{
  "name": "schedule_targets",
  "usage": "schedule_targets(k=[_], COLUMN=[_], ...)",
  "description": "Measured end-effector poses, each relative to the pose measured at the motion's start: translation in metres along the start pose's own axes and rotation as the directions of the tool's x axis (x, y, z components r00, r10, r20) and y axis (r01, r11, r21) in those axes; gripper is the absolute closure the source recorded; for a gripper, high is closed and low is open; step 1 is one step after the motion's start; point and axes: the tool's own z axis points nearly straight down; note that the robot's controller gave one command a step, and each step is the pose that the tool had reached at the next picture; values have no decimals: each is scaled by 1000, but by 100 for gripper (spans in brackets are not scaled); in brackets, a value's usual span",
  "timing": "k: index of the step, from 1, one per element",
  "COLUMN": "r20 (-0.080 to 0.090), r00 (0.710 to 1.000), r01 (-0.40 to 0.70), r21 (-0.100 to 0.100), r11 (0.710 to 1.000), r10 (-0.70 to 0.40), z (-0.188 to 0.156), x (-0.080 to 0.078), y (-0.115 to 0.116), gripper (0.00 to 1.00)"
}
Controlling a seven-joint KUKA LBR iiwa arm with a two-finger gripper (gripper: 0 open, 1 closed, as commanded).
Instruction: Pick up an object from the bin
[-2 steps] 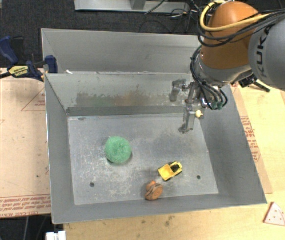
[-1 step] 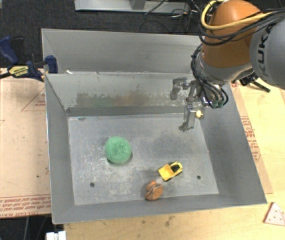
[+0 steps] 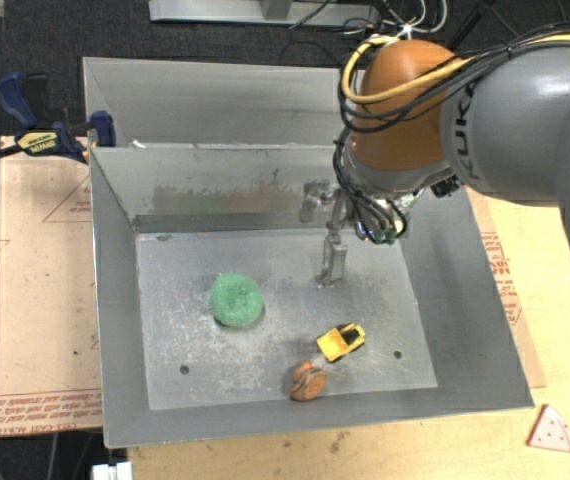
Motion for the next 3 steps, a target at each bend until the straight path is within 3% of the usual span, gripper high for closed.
schedule_targets(k=[1, 2, 3], r20=[-4, -5, -7], r00=[995, 992, 977], r01=[104, 123, 215], r21=[-4, -3, -2], r11=[995, 992, 977], r10=[-104, -123, -215], z=[57, 97, 102], x=[-13, 8, 15], y=[29, 36, 74], gripper=[0, 0, 0])
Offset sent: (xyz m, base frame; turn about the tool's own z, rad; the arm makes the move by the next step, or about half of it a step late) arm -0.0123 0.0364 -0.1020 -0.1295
